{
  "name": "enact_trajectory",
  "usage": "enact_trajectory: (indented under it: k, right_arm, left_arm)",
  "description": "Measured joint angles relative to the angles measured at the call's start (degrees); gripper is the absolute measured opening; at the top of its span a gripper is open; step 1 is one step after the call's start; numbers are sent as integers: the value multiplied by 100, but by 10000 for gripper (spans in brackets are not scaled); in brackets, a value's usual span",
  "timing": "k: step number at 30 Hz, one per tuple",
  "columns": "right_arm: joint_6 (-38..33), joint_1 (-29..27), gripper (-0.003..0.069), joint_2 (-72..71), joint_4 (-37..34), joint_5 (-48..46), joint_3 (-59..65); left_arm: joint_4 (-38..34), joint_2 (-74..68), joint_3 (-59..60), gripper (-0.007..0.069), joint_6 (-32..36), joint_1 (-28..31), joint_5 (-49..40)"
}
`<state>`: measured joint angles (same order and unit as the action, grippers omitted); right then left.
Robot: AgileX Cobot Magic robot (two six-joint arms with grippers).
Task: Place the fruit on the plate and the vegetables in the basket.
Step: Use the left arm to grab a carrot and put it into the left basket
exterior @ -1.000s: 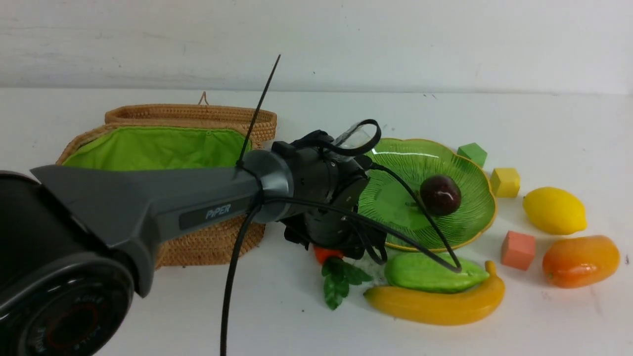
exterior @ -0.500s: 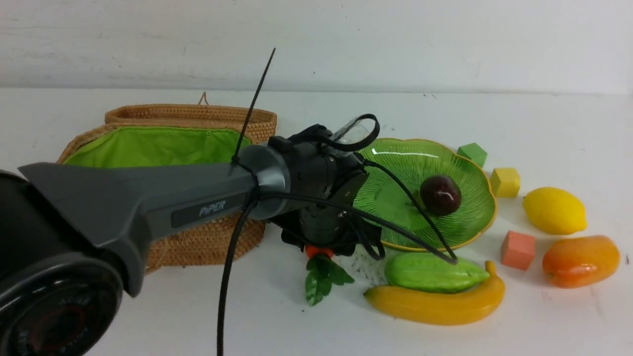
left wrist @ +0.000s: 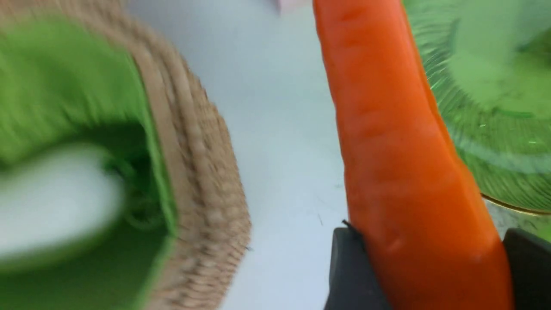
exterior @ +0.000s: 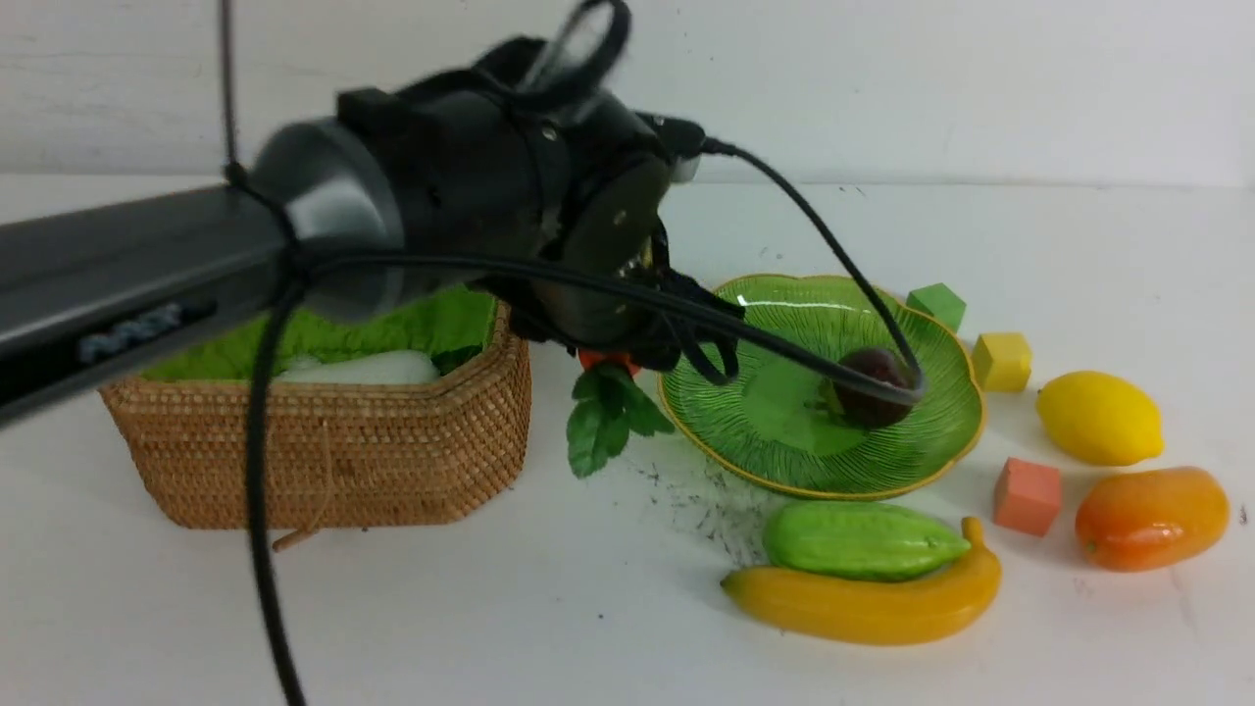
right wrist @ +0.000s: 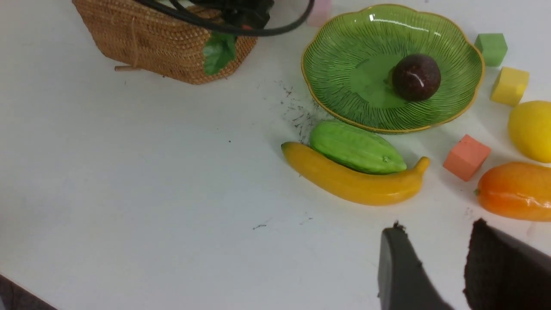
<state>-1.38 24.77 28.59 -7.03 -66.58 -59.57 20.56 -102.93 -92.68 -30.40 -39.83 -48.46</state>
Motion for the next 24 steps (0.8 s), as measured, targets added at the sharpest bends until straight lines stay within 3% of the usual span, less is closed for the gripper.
enact_trajectory:
  k: [6, 8, 13, 19, 24]
  right_arm:
    - [-508, 0, 236, 0, -64, 498, 0]
    - [-734, 0, 236, 0, -118, 760, 0]
    - [-878, 0, 236, 0, -289, 1093, 0]
    - [-903, 0, 236, 0, -301, 1160, 0]
    - [-913, 0, 236, 0, -312, 1165, 0]
  left_arm:
    - [224, 823, 0, 405, 2746, 168, -322]
    - [230, 989, 0, 405, 4183, 386, -608]
    - [91, 1063, 0, 405, 6288, 1015, -1219]
    - [-194, 850, 5, 405, 7698, 2016, -1377]
    - [-545, 673, 10, 405, 7844, 2462, -1248]
